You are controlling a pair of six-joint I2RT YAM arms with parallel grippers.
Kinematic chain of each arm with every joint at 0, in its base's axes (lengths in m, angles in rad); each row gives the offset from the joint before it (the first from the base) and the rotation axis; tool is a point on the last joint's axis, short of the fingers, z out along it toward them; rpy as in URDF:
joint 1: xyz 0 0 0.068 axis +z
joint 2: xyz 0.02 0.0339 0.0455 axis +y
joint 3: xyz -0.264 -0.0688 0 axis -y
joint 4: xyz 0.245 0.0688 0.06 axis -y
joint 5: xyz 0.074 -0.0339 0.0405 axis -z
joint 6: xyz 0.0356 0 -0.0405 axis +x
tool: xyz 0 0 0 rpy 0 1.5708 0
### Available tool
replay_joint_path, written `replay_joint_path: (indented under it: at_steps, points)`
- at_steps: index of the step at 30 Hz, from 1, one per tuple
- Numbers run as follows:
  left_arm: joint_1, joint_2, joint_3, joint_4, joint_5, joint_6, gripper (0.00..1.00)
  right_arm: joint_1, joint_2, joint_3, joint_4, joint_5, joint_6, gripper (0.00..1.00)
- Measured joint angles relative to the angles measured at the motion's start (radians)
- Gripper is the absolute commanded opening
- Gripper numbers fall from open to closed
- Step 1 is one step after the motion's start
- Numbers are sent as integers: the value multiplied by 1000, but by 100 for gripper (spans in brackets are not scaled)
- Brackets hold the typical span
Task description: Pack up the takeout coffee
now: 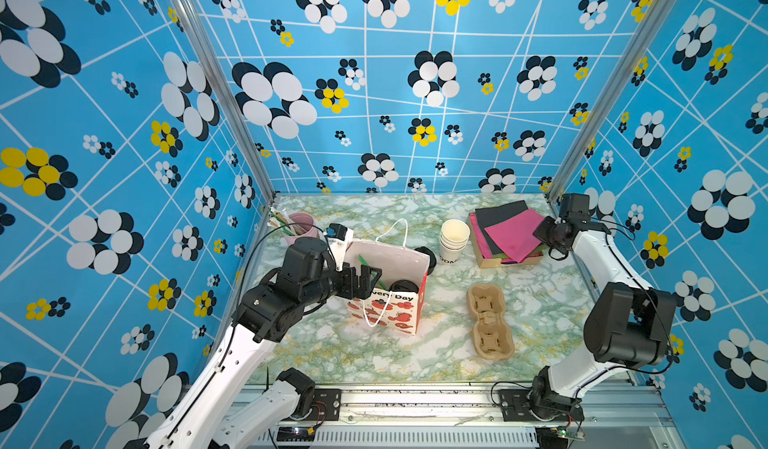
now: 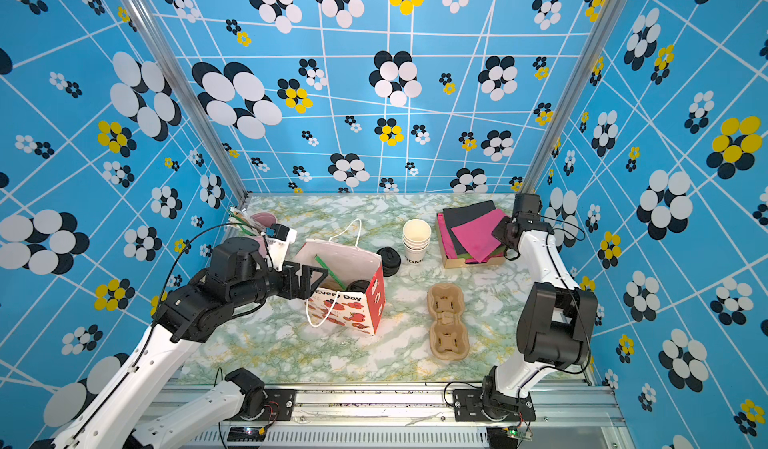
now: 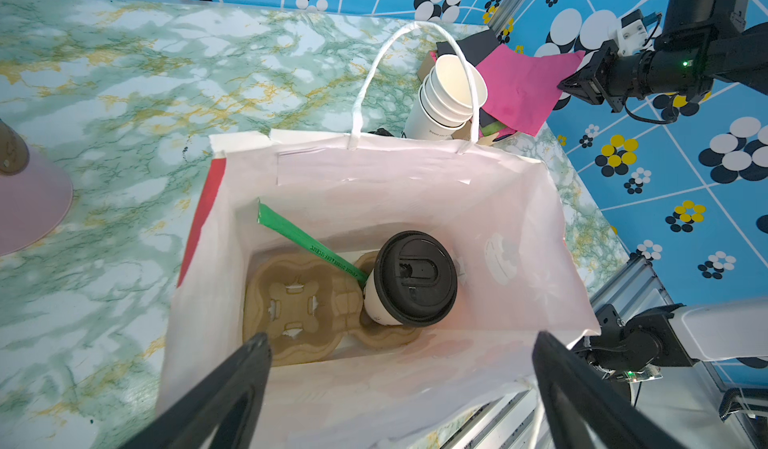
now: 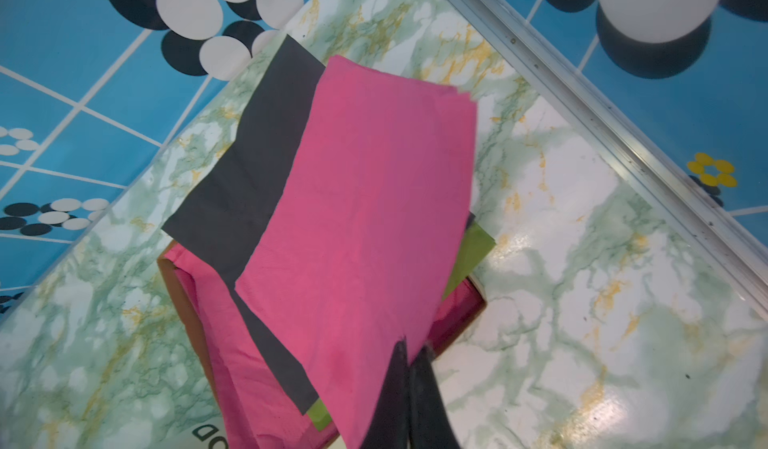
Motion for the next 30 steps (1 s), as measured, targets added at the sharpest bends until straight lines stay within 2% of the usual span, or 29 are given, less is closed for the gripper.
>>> replay_joint_path:
  at_steps: [6, 10, 30]
  points:
    - [0, -11, 0, 0, -1, 0, 99, 0, -6, 5, -96, 95, -57, 0]
    - [0, -13, 0, 0, 0, 0, 99, 0, 3, 47, -141, 115, -73, 0]
    - [0, 2, 0, 0, -1, 0, 99, 17, 251, 358, -143, 7, 26, 0]
